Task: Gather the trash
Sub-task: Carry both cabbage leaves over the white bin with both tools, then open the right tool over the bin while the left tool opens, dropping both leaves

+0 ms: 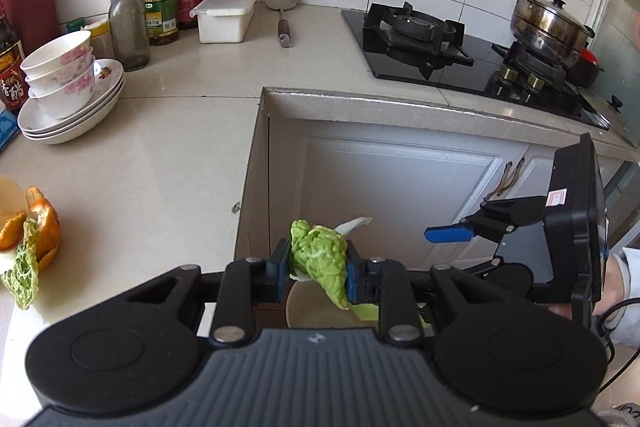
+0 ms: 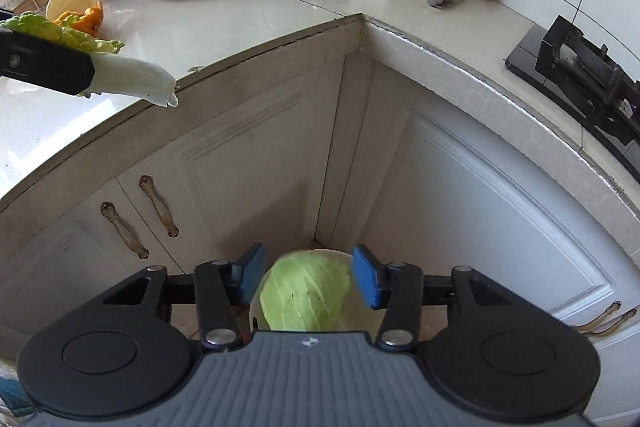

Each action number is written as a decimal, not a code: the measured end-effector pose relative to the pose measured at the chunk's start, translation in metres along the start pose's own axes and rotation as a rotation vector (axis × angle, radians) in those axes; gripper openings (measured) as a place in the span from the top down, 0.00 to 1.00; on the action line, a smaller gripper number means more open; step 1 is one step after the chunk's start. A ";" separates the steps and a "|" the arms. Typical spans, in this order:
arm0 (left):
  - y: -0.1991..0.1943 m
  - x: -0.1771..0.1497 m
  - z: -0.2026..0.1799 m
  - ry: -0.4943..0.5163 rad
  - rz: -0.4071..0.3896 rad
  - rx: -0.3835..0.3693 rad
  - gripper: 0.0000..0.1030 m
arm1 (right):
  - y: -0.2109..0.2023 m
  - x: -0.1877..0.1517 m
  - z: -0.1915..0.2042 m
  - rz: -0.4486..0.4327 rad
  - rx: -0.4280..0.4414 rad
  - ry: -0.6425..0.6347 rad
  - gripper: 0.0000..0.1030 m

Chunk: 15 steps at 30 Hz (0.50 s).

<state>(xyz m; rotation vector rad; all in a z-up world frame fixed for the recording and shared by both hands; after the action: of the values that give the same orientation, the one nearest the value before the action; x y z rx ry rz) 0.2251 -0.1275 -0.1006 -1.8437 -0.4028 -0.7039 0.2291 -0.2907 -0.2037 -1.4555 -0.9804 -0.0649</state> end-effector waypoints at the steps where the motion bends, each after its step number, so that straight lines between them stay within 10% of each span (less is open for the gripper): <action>1: 0.003 0.000 -0.002 0.005 0.004 -0.002 0.76 | 0.000 0.001 -0.002 -0.012 -0.001 0.002 0.25; 5: 0.016 0.003 -0.009 0.023 0.019 -0.009 0.76 | -0.005 0.002 -0.010 -0.042 -0.015 0.019 0.06; 15: 0.067 0.000 -0.033 0.051 0.076 -0.039 0.76 | -0.012 -0.012 -0.025 -0.027 -0.039 0.077 0.00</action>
<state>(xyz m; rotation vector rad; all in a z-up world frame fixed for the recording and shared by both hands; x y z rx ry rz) 0.2541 -0.1828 -0.1410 -1.8640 -0.2859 -0.7092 0.2277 -0.3199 -0.1970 -1.4652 -0.9402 -0.1595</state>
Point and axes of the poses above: each gripper's, at about its wrist camera, not at the fingertips, and y roughly the way its jaws point, z to its left, x to its top, the point moved 5 cm from there along y, roughly the way its jaws point, and after that the axes turned 14 degrees about -y, right-handed, at the moved point
